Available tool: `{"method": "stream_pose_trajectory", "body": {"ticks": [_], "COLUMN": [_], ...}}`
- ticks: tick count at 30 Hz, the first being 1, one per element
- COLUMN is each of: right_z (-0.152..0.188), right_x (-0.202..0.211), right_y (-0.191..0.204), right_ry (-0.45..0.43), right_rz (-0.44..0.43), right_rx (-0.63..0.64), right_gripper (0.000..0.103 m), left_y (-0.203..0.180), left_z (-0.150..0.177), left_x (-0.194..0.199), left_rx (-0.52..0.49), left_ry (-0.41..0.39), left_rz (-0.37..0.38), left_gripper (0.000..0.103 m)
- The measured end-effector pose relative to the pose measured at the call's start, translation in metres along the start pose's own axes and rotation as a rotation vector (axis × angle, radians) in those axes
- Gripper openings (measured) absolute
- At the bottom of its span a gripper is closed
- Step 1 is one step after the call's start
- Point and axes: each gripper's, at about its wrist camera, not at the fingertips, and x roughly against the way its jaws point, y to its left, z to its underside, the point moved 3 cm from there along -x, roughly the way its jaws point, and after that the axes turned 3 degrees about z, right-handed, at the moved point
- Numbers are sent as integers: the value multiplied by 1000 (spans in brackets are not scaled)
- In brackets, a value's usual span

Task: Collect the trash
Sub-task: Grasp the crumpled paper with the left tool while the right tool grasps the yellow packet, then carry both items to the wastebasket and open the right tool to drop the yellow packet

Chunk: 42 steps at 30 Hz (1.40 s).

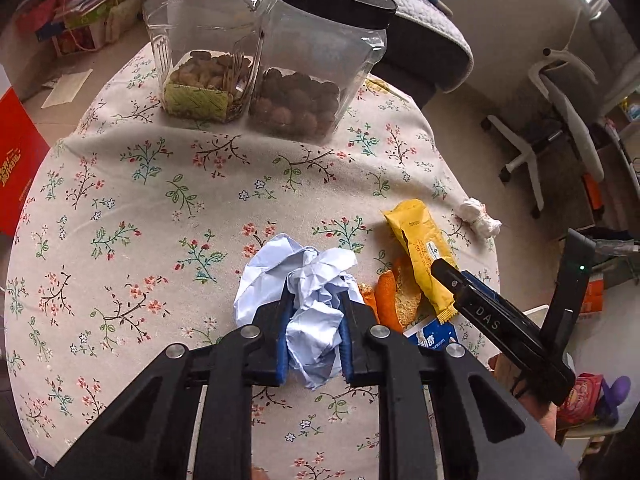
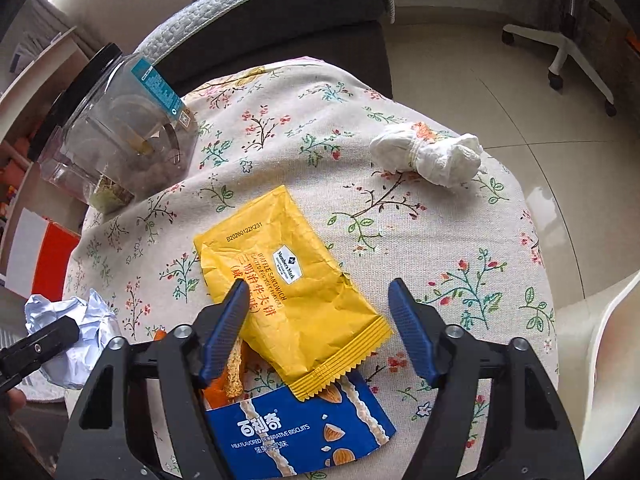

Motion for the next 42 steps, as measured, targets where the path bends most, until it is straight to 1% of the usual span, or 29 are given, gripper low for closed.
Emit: {"method": "stream_pose_trajectory", "body": {"ticks": [1, 2, 3, 4, 7, 11, 21, 24, 28, 32, 37, 42], "right_z": [2, 2, 2, 1, -1, -3, -8, -8, -7, -5, -1, 3], "right_x": [-1, 1, 3, 7, 21, 37, 82, 97, 118, 136, 154, 171], "right_y": [0, 1, 2, 2, 5, 12, 29, 33, 35, 37, 36, 32], "right_ry": [4, -2, -6, -11, -46, -87, -213, -257, -318, -365, -411, -447], "right_rz": [1, 7, 1, -16, -40, -46, -38, -28, -15, -11, -6, -1], "right_rx": [0, 8, 12, 9, 18, 46, 104, 117, 134, 146, 158, 163], "right_gripper": [28, 22, 19, 11, 4, 2, 1, 1, 1, 1, 1, 1], "left_y": [-2, -4, -5, -6, -8, -5, -2, -7, -18, -29, -39, -48], "left_z": [-1, -1, -1, -1, -4, -9, -16, -16, -16, -14, -11, -8], "left_x": [0, 1, 2, 3, 8, 19, 46, 54, 69, 81, 95, 102], "left_rx": [-7, -13, -19, -24, -34, -24, -20, -46, -102, -145, -170, -188], "left_ry": [-1, -5, -9, -15, -42, -75, -165, -211, -291, -351, -403, -427], "left_rz": [0, -1, -2, -5, -10, 1, 22, 7, -31, -43, -42, -33], "left_gripper": [19, 19, 19, 19, 19, 19, 19, 19, 19, 19, 19, 19]}}
